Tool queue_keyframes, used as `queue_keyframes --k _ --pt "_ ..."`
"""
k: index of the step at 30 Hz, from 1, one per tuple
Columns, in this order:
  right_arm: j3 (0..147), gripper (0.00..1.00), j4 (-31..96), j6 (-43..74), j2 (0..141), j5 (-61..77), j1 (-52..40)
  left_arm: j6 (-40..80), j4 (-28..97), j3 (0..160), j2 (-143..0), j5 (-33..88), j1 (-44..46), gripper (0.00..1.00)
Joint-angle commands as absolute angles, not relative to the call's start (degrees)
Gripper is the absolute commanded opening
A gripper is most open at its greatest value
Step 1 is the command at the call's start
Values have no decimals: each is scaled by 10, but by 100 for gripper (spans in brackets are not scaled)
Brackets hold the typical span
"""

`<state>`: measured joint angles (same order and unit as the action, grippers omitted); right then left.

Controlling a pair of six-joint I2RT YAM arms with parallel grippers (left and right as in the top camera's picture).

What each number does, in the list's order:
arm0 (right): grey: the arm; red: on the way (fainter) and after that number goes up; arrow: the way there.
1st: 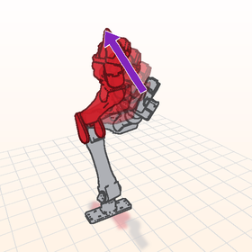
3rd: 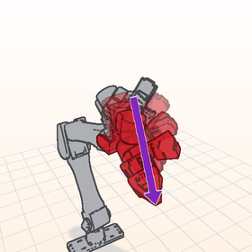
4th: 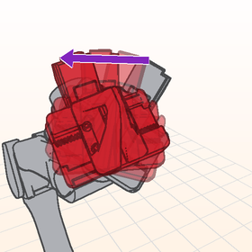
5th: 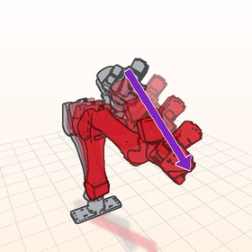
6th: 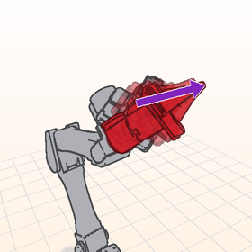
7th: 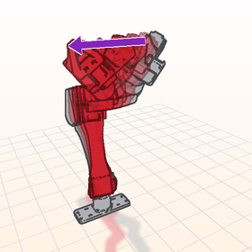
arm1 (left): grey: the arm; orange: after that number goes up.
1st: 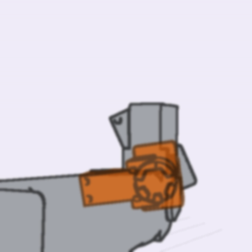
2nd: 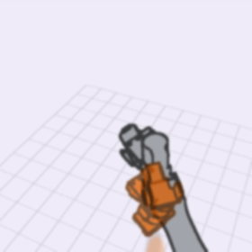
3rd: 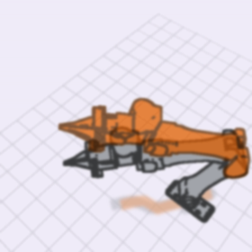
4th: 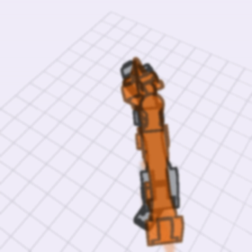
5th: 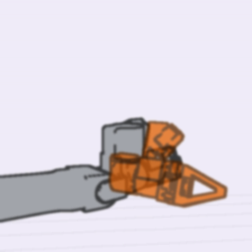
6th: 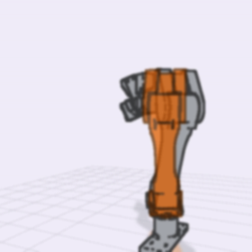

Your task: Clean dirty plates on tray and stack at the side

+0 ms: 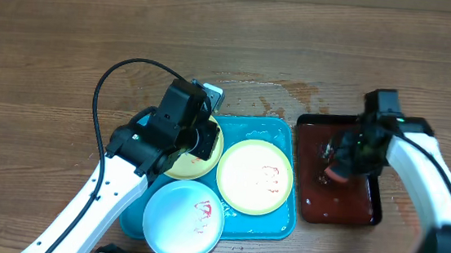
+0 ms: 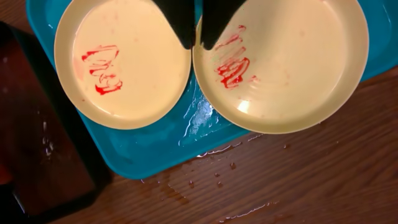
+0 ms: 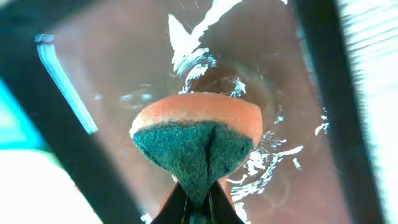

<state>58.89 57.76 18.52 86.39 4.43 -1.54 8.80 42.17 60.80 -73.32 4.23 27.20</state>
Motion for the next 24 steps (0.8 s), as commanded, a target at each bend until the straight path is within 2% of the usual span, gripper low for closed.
queue_keyframes --k 1,5,7,8,10,12,18,24 --pt "611 4 615 166 825 39 -16 86 421 620 -738 41 274 4" --pt "597 4 661 161 834 46 -16 51 422 620 -738 43 274 5" --pt "588 4 666 168 843 64 -16 15 422 620 -738 50 274 8" --pt "584 4 665 172 847 73 -16 7 422 620 -738 50 274 14" --pt "575 4 651 192 860 83 -16 3 421 620 -738 50 274 36" --pt "567 4 629 196 872 82 -16 -2 420 620 -743 49 274 49" --pt "554 4 577 197 925 82 -16 2 418 620 -783 65 274 49" --pt "554 4 542 199 975 82 -16 1 422 620 -814 148 274 61"
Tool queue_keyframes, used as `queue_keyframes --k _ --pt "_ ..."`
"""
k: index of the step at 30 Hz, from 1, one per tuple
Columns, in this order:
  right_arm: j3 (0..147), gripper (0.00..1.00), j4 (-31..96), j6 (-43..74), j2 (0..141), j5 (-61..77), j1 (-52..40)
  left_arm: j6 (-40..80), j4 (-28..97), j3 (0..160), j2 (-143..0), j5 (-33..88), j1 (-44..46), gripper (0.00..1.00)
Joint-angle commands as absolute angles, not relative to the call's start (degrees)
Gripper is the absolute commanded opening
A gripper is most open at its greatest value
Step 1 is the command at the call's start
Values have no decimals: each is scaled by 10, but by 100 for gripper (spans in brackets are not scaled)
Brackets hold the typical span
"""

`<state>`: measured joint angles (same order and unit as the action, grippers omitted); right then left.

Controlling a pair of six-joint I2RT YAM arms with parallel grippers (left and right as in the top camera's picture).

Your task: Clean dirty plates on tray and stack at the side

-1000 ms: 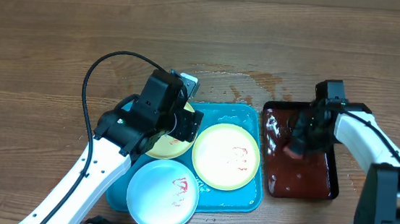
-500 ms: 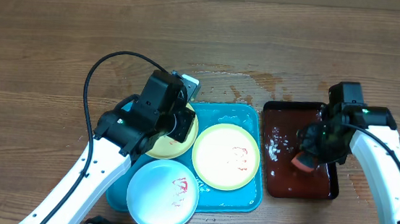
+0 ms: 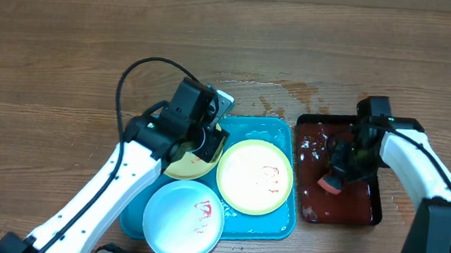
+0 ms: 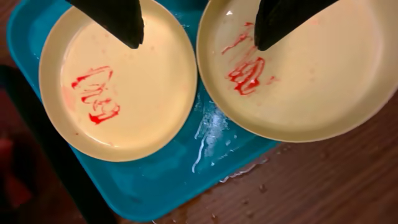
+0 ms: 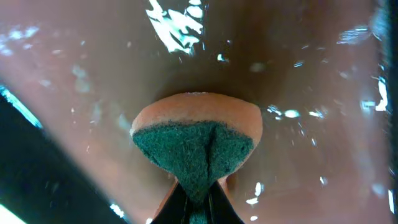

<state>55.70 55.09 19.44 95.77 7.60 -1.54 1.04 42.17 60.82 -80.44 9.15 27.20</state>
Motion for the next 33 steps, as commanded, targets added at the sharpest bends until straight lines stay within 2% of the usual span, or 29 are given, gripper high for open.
queue_keyframes --k 1,5,8,13,14,17,20,24,29,31,33 --pt "554 4 537 200 985 82 -16 0 422 620 -817 155 274 62" --pt "554 4 521 200 1033 83 -16 0 430 620 -818 177 274 65" --pt "554 4 506 189 1060 105 -16 0 438 620 -818 178 274 61" --pt "555 4 501 160 1054 151 -16 2 449 620 -818 183 274 36" --pt "555 4 503 160 1046 151 -16 2 453 620 -818 183 274 35" --pt "561 4 519 160 1007 151 -16 2 461 620 -818 186 274 52" --pt "578 4 554 163 951 140 -16 2 463 620 -818 191 274 59" --pt "619 4 615 164 873 123 -16 2 477 620 -818 192 274 55" --pt "681 4 681 164 801 110 -15 2 518 620 -823 231 274 45" --pt "699 4 700 164 784 110 -15 4 539 620 -828 241 274 44" --pt "708 4 711 164 777 110 -15 4 561 620 -831 243 274 49"
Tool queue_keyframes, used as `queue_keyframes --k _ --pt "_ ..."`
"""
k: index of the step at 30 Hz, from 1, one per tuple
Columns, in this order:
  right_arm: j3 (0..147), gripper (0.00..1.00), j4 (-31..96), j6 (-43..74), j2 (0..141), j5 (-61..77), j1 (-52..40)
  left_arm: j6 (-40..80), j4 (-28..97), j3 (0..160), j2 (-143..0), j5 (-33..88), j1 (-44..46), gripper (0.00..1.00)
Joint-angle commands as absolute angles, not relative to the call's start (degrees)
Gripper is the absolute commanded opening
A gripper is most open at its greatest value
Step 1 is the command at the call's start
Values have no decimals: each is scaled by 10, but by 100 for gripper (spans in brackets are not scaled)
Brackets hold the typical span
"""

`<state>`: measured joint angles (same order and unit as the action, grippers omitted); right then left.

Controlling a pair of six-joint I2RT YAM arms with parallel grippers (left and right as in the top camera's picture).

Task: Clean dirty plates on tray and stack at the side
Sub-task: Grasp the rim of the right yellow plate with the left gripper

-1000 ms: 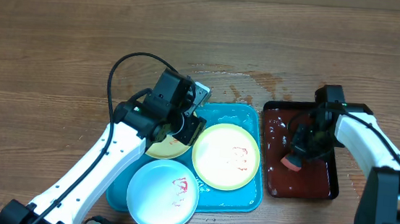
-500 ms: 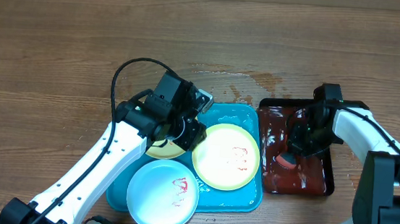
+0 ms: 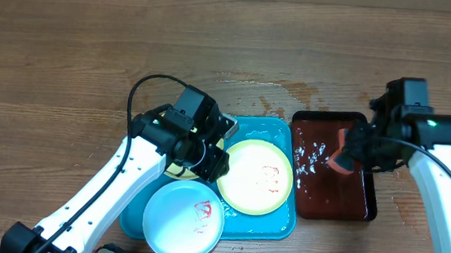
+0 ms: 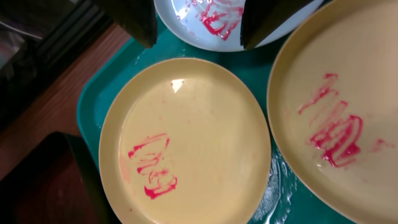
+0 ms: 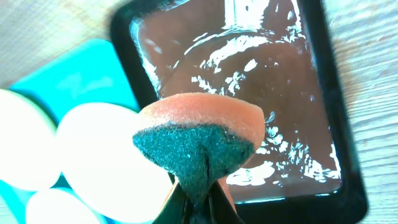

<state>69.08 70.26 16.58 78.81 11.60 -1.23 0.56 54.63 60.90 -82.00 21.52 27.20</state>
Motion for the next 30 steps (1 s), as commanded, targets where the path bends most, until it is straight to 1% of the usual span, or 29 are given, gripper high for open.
queue_keyframes --k 1,2,6,8,10,13,16,20,24,27,30 --pt "709 4 715 164 777 110 -15 5 572 620 -832 243 274 50" --pt "709 4 718 163 777 110 -15 8 580 619 -833 243 274 54" --pt "709 4 721 156 778 110 -15 24 575 601 -839 241 274 54" --pt "709 4 721 156 778 110 -15 31 559 592 -853 241 274 51" --pt "709 4 721 152 778 110 -15 45 540 587 -874 242 274 44" --pt "709 4 721 147 778 110 -15 50 516 585 -914 274 275 40" --pt "709 4 721 147 778 110 -15 62 511 585 -950 283 275 41" --pt "709 4 722 145 778 110 -15 94 509 585 -989 278 276 47" --pt "709 4 722 134 778 110 -15 148 503 585 -1007 233 276 48" --pt "709 4 723 134 778 110 -15 169 490 585 -1010 214 276 48" --pt "709 4 723 133 778 110 -15 183 472 585 -1010 209 276 43"
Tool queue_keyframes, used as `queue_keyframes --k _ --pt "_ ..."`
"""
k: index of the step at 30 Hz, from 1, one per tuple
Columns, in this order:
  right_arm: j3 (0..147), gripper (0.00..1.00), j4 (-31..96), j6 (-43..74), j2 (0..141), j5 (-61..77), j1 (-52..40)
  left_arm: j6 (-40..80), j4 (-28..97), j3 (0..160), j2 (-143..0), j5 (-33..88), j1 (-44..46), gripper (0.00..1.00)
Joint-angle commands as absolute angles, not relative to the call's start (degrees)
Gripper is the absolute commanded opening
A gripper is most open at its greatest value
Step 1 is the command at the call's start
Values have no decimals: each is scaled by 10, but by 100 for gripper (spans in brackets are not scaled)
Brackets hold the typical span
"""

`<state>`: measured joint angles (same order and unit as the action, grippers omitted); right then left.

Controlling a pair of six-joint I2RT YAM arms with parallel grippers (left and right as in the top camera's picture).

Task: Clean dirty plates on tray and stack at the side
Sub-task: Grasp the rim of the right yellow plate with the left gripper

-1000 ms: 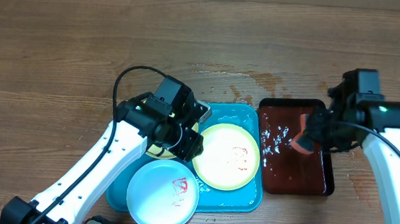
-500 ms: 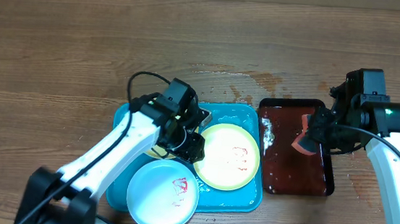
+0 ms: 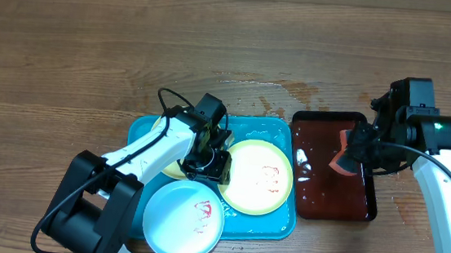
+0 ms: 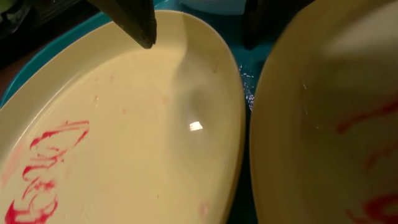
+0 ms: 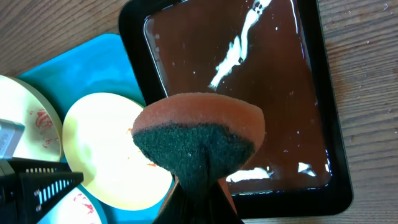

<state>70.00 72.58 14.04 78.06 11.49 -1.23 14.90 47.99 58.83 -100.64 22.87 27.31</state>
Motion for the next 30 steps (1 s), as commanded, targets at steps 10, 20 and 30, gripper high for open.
queue_keyframes --k 10,20,30 --pt "708 4 723 128 778 110 -15 189 427 585 -1010 199 282 32" --pt "708 4 728 121 778 110 -15 198 398 585 -1018 185 304 17" --pt "708 4 732 119 778 110 -15 218 397 585 -1041 148 304 4"
